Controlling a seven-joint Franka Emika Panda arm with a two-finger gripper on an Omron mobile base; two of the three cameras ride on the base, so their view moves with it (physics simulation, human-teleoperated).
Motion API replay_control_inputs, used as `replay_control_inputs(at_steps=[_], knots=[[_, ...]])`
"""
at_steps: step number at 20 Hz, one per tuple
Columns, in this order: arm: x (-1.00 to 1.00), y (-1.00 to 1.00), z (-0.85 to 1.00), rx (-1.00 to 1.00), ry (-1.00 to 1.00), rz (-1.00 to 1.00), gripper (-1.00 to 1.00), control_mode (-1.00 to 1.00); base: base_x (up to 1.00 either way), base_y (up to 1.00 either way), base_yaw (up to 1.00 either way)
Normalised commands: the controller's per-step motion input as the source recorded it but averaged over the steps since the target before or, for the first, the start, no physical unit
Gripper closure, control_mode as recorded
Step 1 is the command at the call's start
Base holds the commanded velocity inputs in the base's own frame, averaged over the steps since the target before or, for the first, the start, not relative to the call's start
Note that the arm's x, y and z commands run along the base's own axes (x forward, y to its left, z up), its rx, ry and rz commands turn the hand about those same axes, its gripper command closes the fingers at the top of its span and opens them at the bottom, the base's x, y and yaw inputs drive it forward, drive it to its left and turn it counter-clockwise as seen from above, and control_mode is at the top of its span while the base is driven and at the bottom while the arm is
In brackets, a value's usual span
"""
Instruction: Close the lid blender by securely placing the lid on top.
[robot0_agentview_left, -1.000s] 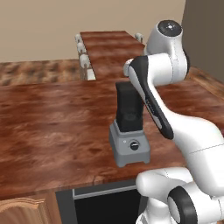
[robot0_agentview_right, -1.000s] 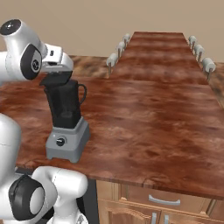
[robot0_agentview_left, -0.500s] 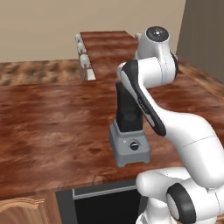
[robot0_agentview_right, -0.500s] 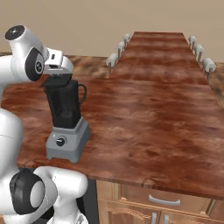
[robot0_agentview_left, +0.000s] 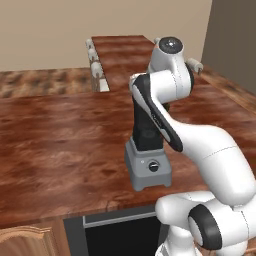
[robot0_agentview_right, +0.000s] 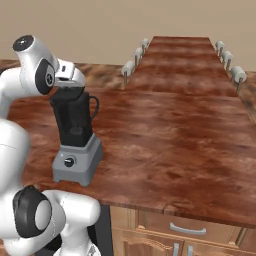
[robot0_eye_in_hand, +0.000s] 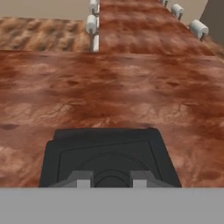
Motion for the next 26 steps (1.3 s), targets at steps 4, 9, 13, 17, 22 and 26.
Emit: replay_control_inputs(at_steps=[4, 9, 13, 17, 22, 26], knots=[[0.26, 0.22, 0.0, 0.05, 0.02, -0.08, 1.0, -1.0, 0.0, 0.0, 0.0], [0.16, 0.05, -0.07, 0.01, 0.0, -0.07, 1.0, -1.0, 0.0, 0.0, 0.0], [0.04, 0.0, -0.2, 0.0, 0.0, 0.0, 1.0, -1.0, 0.0, 0.0, 0.0], [0.1, -0.04, -0.16, 0.0, 0.0, 0.0, 1.0, -1.0, 0.0, 0.0, 0.0], [0.24, -0.15, -0.05, 0.01, 0.0, 0.0, 1.0, -1.0, 0.0, 0.0, 0.0], [0.2, -0.11, -0.01, 0.0, 0.0, 0.0, 1.0, -1.0, 0.0, 0.0, 0.0]])
